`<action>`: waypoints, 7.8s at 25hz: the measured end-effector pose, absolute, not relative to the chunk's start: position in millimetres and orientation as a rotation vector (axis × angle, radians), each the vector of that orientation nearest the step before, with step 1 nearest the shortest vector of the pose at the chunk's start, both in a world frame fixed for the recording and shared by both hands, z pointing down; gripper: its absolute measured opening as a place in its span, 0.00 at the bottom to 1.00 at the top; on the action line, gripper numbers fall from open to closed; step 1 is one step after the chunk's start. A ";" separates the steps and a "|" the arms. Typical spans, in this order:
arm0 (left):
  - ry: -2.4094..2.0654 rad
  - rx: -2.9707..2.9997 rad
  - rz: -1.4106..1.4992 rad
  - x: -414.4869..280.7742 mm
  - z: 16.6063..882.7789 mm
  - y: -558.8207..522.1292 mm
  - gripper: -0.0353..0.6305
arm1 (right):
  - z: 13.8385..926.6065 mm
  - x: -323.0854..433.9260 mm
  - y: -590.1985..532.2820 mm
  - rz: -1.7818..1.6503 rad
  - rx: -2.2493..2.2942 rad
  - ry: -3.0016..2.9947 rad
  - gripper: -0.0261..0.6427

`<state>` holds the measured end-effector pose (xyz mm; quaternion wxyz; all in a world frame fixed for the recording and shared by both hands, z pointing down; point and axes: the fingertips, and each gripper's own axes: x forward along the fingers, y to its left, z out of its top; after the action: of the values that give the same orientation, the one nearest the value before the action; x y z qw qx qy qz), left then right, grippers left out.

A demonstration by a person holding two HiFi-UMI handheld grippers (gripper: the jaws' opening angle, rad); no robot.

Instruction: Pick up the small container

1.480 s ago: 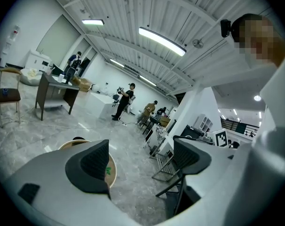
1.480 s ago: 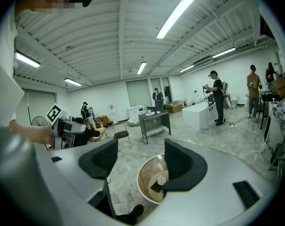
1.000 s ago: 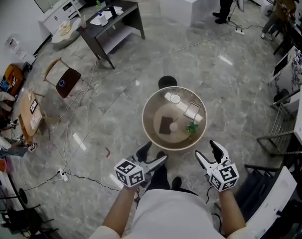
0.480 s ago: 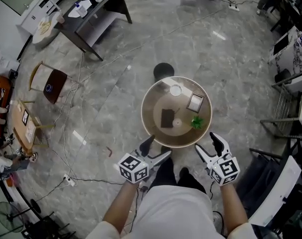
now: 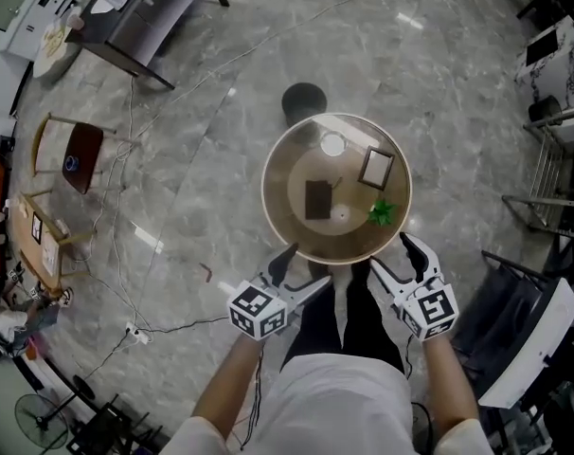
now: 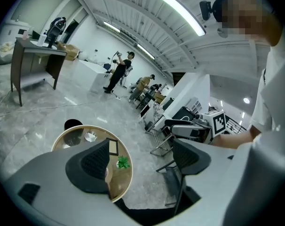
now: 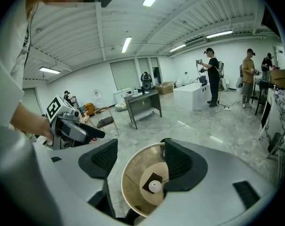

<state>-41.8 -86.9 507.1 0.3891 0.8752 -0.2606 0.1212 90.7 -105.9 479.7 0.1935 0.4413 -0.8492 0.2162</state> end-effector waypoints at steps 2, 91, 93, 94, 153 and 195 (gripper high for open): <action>-0.657 2.217 0.316 -38.3 519.7 -90.7 0.69 | 491.7 91.6 -112.2 0.614 1.228 -2.371 0.53; -0.267 1.326 -0.516 40.9 848.5 -117.9 0.82 | 805.8 32.5 -95.3 0.382 0.392 -2.431 0.26; -0.230 1.312 -0.537 42.4 837.9 -120.6 0.81 | 797.2 30.8 -95.4 0.373 0.388 -2.437 0.26; -0.215 1.311 -0.538 43.4 832.7 -121.2 0.80 | 793.2 30.3 -95.7 0.369 0.388 -2.439 0.26; -0.082 1.334 -0.564 53.0 397.3 34.7 0.50 | 343.5 37.2 50.3 0.256 0.676 -2.676 0.27; -0.163 1.375 -0.633 97.6 324.5 203.8 0.50 | 267.6 86.5 221.9 0.115 0.562 -2.823 0.27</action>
<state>97.6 203.8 324.5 0.7242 0.6228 -0.0740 -0.2867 86.5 221.9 267.6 0.1302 0.1935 -0.9716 0.0397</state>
